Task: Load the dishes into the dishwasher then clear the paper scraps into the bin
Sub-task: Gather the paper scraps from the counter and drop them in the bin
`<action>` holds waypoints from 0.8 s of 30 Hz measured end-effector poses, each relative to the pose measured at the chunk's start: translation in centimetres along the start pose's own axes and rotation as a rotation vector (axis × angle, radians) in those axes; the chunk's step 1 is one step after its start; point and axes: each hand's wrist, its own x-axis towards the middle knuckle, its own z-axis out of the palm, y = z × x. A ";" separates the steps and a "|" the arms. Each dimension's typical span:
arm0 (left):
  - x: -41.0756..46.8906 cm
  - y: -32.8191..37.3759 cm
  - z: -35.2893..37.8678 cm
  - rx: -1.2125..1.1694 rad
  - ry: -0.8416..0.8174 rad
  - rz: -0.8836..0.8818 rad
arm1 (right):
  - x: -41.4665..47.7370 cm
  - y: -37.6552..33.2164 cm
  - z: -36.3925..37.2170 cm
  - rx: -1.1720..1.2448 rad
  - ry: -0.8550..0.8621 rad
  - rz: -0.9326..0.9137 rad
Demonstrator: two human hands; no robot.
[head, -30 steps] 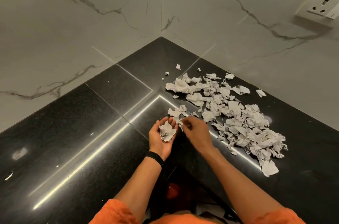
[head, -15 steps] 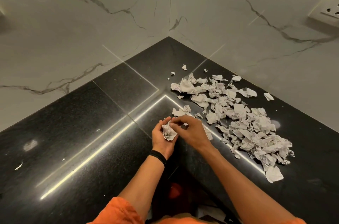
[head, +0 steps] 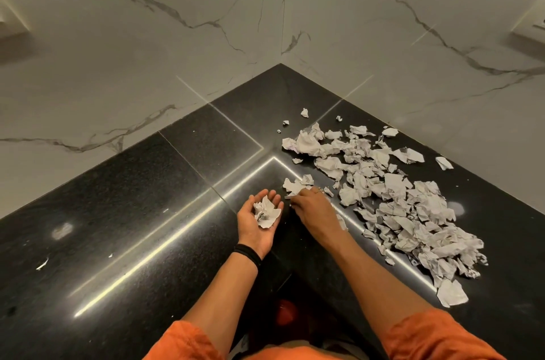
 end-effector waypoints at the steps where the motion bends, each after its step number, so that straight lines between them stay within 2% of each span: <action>1: 0.1 0.1 0.0 0.009 0.000 0.006 | -0.4 0.1 0.1 0.023 0.027 0.001; 5: 0.6 0.0 0.5 0.031 -0.012 0.002 | -1.5 -0.3 -1.2 0.345 0.264 0.139; 8: 0.9 -0.8 1.1 0.042 -0.031 -0.014 | -1.5 -2.7 -2.9 0.548 0.266 0.105; 10: 1.1 -1.1 1.7 0.037 -0.055 -0.033 | -1.0 -4.2 -3.7 0.598 0.249 0.063; 13: 1.5 -1.1 2.1 -0.005 -0.067 -0.045 | 0.3 -3.8 -3.4 0.572 0.290 0.147; 15: 1.8 -0.6 1.9 -0.038 -0.057 -0.041 | 1.1 -2.3 -2.7 0.469 0.269 0.202; 18: 2.0 0.4 1.3 -0.042 -0.039 -0.032 | 1.5 -0.4 -1.5 0.128 0.052 0.106; 20: 2.2 0.9 1.1 -0.030 -0.028 -0.021 | 1.5 0.0 -0.8 -0.012 -0.015 0.059; 22: 2.4 1.3 1.1 -0.013 -0.024 -0.012 | 1.4 0.2 -0.6 -0.045 0.054 0.037; 24: 2.6 1.5 1.2 0.004 -0.024 -0.003 | 1.2 0.0 -0.6 0.084 0.163 0.084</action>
